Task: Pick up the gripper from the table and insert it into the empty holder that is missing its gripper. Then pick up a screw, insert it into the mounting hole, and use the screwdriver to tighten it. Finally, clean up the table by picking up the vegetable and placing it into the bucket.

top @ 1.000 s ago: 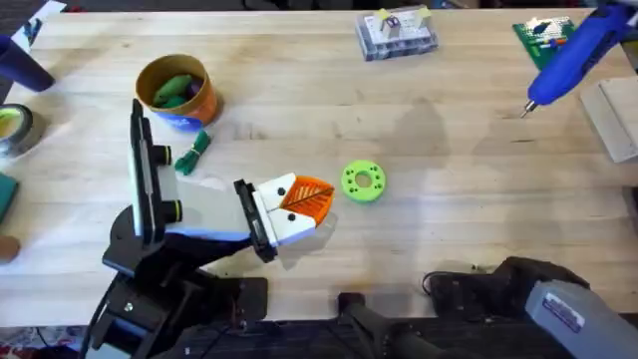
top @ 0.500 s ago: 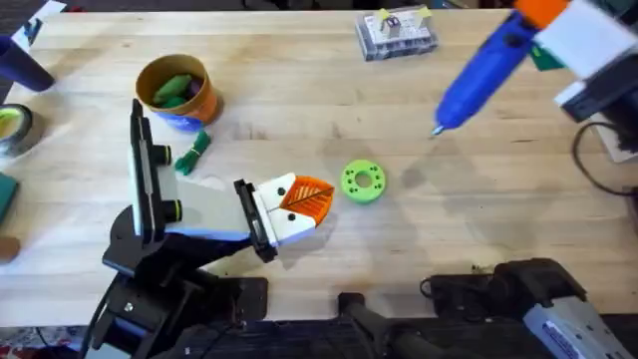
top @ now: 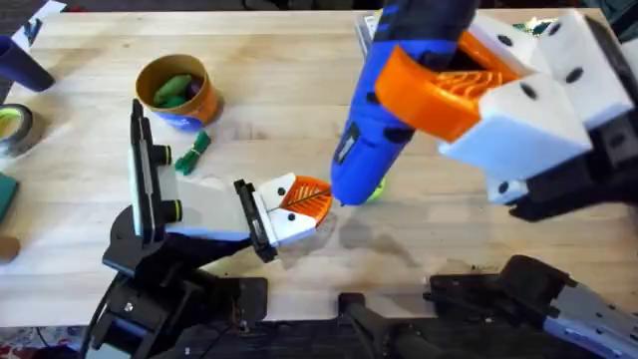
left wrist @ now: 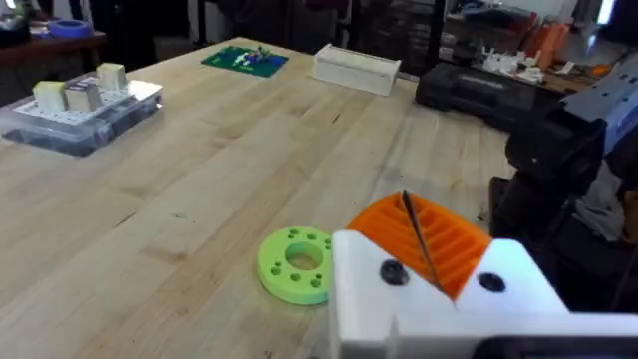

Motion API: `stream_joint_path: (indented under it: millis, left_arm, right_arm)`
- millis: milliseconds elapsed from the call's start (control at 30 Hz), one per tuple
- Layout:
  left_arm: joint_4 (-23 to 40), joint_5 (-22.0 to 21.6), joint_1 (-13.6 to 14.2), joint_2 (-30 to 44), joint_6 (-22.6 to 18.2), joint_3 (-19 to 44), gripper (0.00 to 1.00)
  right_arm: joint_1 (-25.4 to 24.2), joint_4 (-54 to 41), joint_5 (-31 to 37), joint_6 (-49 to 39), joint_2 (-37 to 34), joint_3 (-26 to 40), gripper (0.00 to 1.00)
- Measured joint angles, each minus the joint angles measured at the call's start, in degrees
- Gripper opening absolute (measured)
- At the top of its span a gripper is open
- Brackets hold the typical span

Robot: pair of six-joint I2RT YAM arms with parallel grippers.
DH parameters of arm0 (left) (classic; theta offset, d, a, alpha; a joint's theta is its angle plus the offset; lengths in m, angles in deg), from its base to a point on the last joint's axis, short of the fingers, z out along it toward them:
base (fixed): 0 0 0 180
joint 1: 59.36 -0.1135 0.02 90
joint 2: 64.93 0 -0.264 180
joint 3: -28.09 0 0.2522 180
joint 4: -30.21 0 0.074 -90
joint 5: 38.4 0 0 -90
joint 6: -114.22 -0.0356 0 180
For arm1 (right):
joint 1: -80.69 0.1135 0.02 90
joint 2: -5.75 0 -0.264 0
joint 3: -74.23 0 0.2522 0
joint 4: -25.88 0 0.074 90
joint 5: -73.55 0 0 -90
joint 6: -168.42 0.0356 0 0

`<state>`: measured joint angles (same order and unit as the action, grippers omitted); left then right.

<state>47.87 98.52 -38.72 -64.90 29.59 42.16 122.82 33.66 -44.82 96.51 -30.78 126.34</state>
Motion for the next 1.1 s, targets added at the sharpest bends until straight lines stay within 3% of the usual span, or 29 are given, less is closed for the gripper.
stream_joint_path:
  millis: [333,567,1100]
  left_arm:
    - [0.00,0.00,0.00,0.00,0.00,0.00,0.012]
    - [0.00,0.00,0.00,0.00,0.00,0.00,0.012]
    - [0.00,0.00,0.00,0.00,0.00,0.00,0.012]
  right_arm:
    - [6.92,13.30,-0.12,-3.67,-9.19,-0.04,0.027]
    - [7.21,16.18,-0.15,-4.12,-15.39,-0.04,0.027]
    - [7.25,18.75,-0.16,-8.31,-21.07,-0.04,0.027]
